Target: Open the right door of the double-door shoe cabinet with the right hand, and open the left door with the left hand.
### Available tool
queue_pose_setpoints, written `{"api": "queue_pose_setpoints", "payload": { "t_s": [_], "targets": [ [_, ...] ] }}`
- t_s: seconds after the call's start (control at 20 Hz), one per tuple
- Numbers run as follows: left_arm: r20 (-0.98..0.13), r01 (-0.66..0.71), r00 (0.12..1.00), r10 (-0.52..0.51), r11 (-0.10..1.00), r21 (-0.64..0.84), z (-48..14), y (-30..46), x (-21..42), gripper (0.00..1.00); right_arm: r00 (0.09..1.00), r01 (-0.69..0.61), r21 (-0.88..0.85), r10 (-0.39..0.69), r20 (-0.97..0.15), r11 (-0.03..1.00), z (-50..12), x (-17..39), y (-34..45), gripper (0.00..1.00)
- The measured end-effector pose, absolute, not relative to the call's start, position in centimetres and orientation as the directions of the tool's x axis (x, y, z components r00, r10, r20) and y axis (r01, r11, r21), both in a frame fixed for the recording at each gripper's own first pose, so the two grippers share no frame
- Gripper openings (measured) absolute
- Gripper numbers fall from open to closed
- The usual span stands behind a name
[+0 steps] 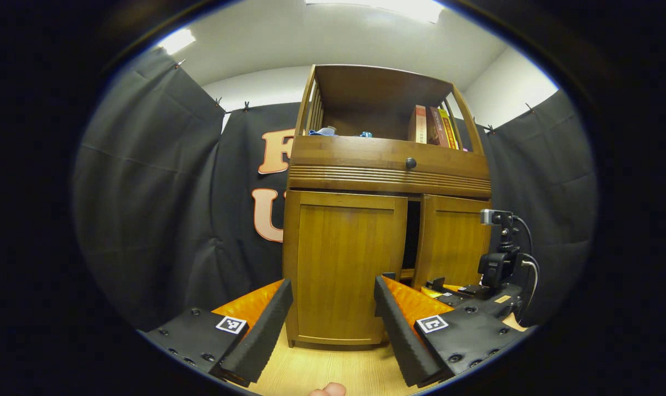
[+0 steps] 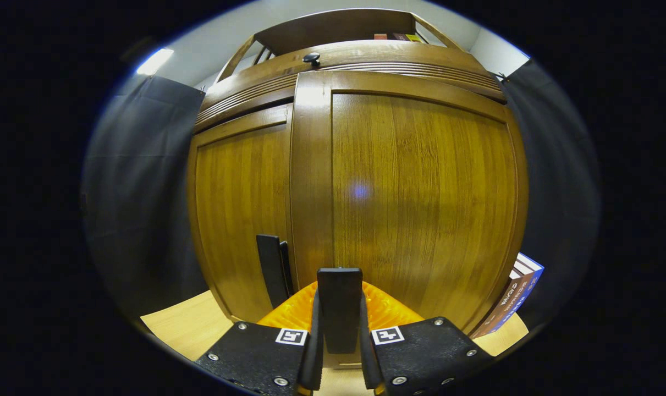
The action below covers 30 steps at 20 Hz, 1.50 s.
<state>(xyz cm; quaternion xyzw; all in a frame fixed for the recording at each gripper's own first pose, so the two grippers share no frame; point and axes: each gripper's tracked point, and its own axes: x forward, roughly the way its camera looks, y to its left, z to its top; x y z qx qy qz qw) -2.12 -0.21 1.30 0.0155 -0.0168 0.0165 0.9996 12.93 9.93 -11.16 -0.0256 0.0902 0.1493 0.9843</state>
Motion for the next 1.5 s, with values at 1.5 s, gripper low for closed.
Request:
{"api": "queue_pose_setpoints", "payload": {
  "t_s": [1.5],
  "targets": [
    [0.023,0.051,0.998,-0.051,0.999,0.016,-0.7,-5.8,0.3,0.94,0.966,-0.134,-0.013,0.128,-0.226,0.991,-12.9,0.4,-4.3,0.12]
  ]
}}
